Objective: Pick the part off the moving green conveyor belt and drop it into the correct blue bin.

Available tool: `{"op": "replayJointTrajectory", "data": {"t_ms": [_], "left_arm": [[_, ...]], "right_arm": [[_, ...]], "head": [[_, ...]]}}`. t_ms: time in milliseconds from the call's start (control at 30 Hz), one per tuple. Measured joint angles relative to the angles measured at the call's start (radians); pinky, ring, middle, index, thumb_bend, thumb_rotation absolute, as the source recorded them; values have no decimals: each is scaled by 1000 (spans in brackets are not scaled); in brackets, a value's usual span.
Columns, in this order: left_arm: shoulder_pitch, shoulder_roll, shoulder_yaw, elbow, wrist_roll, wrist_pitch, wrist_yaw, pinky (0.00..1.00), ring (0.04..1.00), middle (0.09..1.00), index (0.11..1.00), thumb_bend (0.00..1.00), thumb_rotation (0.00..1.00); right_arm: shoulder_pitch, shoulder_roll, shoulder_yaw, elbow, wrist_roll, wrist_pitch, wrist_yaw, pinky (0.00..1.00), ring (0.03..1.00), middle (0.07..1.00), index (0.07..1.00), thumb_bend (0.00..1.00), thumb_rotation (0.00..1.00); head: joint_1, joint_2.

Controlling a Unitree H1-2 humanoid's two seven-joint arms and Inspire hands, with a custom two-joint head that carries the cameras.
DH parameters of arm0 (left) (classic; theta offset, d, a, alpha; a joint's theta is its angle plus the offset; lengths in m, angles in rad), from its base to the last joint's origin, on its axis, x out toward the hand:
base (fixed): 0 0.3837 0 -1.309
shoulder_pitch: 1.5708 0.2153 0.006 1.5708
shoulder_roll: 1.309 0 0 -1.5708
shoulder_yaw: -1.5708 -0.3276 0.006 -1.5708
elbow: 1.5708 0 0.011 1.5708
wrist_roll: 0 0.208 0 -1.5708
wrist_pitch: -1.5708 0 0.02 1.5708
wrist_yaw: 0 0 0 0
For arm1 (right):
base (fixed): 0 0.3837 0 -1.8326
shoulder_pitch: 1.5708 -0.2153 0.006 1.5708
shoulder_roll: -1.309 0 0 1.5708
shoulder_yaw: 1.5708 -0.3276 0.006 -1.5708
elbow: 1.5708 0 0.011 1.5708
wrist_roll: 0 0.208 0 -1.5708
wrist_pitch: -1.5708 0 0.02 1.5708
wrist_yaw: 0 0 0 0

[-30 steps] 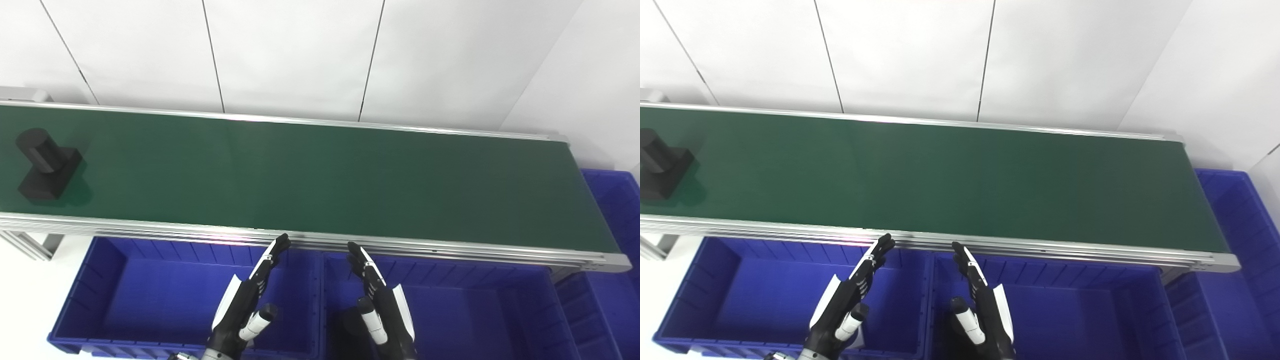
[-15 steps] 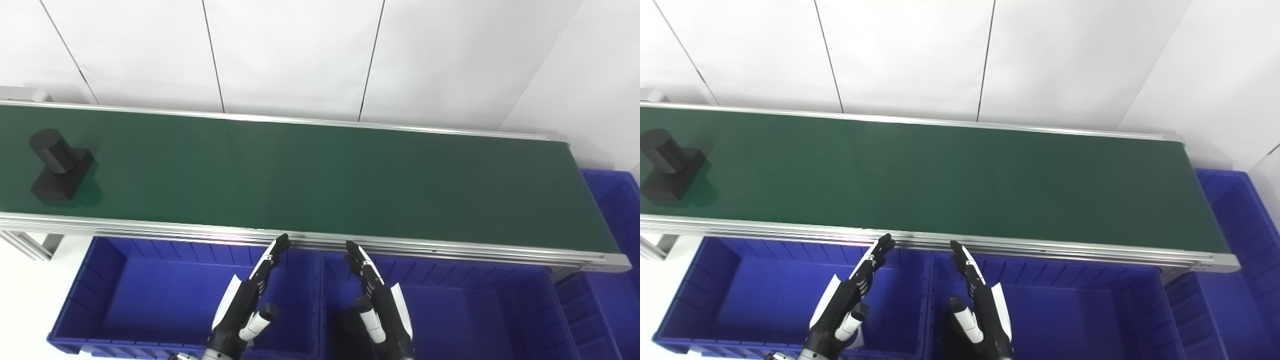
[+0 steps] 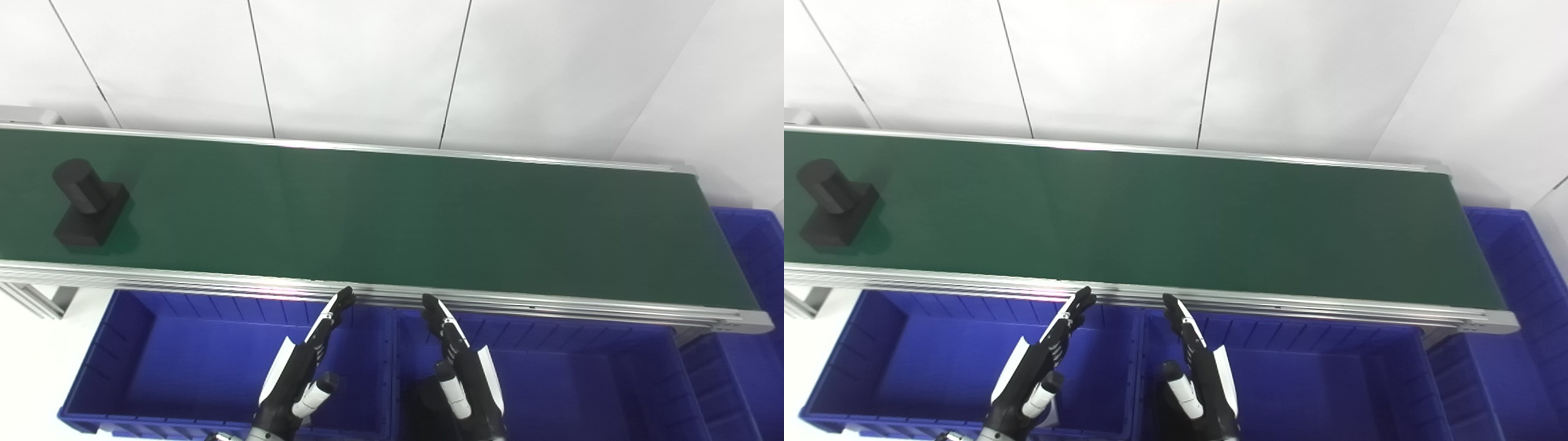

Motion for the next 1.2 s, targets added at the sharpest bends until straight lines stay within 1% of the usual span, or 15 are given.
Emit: {"op": "replayJointTrajectory", "data": {"t_ms": [433, 567, 867, 1200], "left_arm": [[0, 1, 0, 0, 0, 0, -4, 999, 996, 962, 968, 875, 1000], [0, 1, 0, 0, 0, 0, -4, 984, 992, 959, 967, 877, 1000], [0, 1, -2, 0, 0, 0, -3, 992, 992, 960, 971, 872, 1000], [0, 1, -3, 0, 0, 0, -4, 989, 991, 960, 970, 871, 1000]], "right_arm": [[0, 4, -1, 0, 3, 0, 0, 922, 916, 925, 919, 854, 980], [0, 4, -1, 0, 5, 0, 0, 917, 916, 923, 915, 859, 980], [0, 4, -4, 0, 5, 0, 0, 911, 910, 919, 912, 877, 984], [0, 5, -4, 0, 5, 0, 1, 918, 912, 923, 915, 853, 983]], "head": [[-2, 2], [3, 0], [1, 3], [1, 0]]}}
